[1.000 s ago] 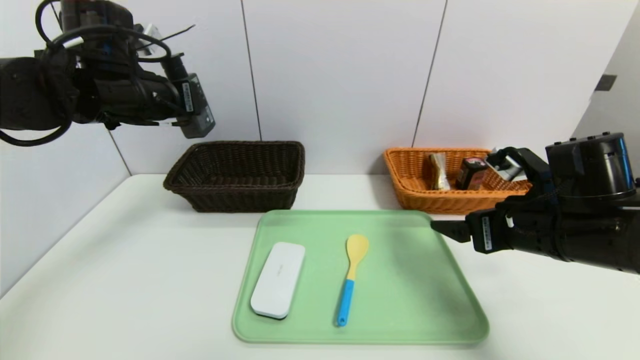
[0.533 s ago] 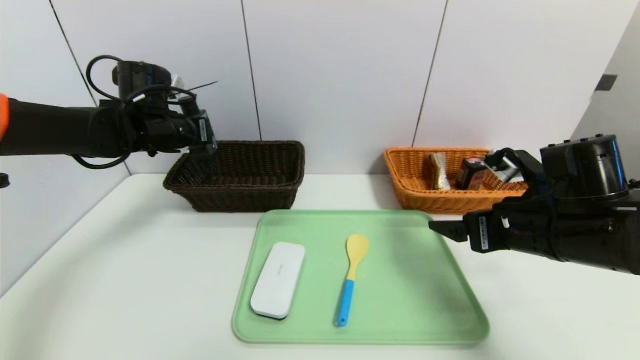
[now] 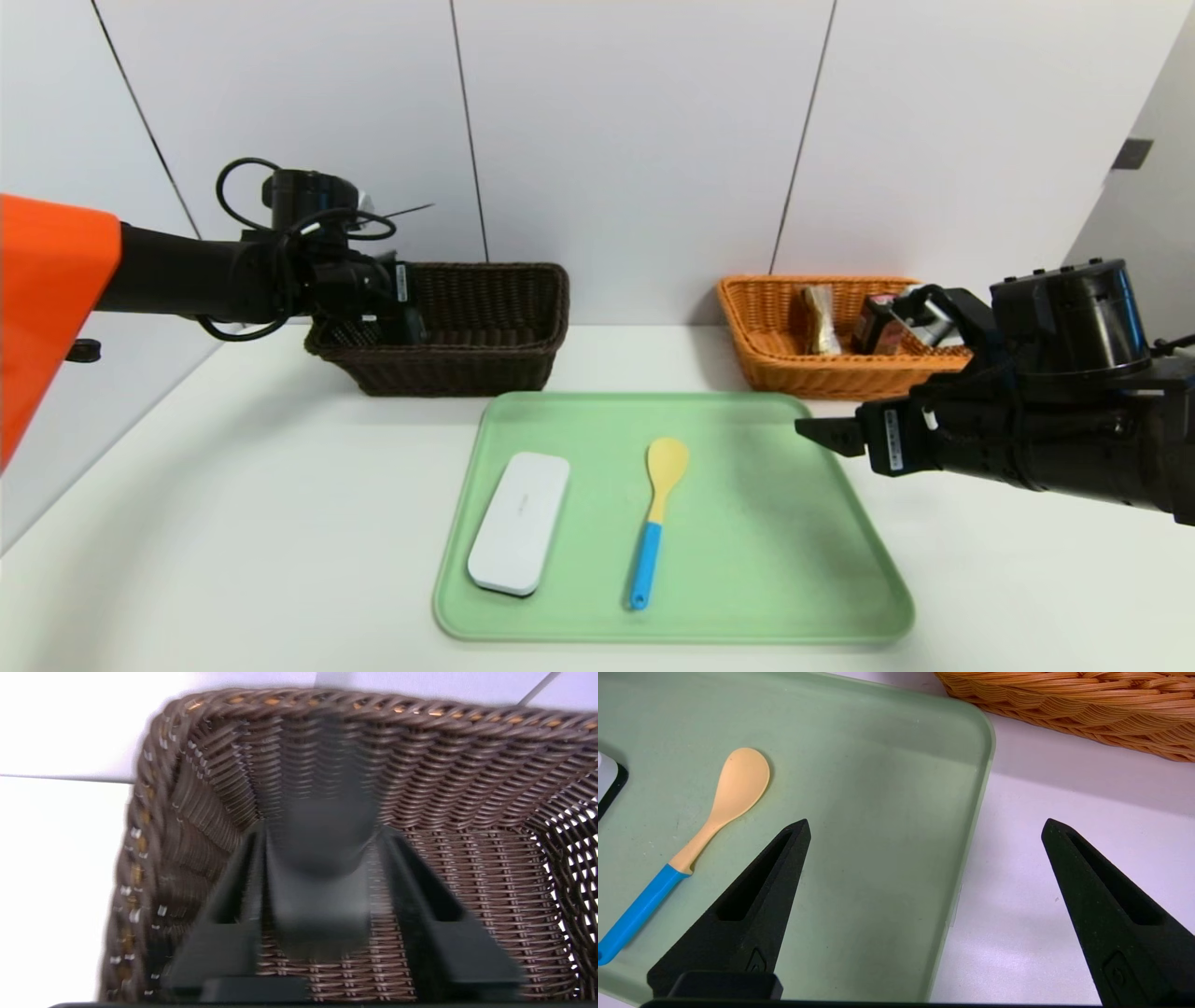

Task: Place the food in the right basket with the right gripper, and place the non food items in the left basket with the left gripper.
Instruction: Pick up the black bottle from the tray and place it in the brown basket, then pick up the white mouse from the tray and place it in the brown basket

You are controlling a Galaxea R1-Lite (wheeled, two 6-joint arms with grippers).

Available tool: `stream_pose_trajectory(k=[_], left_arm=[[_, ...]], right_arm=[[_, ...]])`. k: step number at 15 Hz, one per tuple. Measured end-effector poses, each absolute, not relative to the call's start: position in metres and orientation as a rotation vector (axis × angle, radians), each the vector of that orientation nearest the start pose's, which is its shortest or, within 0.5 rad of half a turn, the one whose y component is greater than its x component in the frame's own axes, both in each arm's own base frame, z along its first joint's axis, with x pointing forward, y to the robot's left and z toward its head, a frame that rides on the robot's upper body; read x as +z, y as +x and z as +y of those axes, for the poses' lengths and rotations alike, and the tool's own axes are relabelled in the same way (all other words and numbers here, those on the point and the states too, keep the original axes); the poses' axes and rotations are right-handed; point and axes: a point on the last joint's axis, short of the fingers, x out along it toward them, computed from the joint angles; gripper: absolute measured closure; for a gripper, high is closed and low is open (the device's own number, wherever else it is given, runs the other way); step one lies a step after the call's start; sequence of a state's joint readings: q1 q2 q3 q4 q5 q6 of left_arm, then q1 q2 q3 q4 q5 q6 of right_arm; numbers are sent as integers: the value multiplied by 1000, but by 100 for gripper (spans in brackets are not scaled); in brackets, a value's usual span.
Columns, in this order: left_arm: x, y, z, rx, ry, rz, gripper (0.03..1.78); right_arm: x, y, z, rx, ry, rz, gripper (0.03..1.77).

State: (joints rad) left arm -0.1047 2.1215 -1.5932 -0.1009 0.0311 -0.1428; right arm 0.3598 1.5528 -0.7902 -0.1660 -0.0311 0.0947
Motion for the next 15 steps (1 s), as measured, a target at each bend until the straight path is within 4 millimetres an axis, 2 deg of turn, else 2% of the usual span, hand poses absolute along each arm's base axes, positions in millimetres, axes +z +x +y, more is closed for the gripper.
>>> stream_pose_trajectory(k=[5,7,8,10,12,13,15], left_arm=[[188,439,-45,-42,-110,436,52],[206,434,-45,-45,-112,393,43],[225,428,-45,-51,-113,351,39],[272,406,-48,-74,-116,269,33],[312,372,-58,-120,-114,241,28],[325,353,-68,-155,-107,263,26],[335,313,-92,-237,-81,383,22]], right_arm=[[175,242,91,292,-27,607,9],[174,242,91,292,-28,611,9],[174,242,91,292,-28,613,9],[172,242,91,289,-18,619,9],[172,242,91,287,-13,623,9],[172,242,92,287,-11,621,9],[172,242,91,268,-19,627,9]])
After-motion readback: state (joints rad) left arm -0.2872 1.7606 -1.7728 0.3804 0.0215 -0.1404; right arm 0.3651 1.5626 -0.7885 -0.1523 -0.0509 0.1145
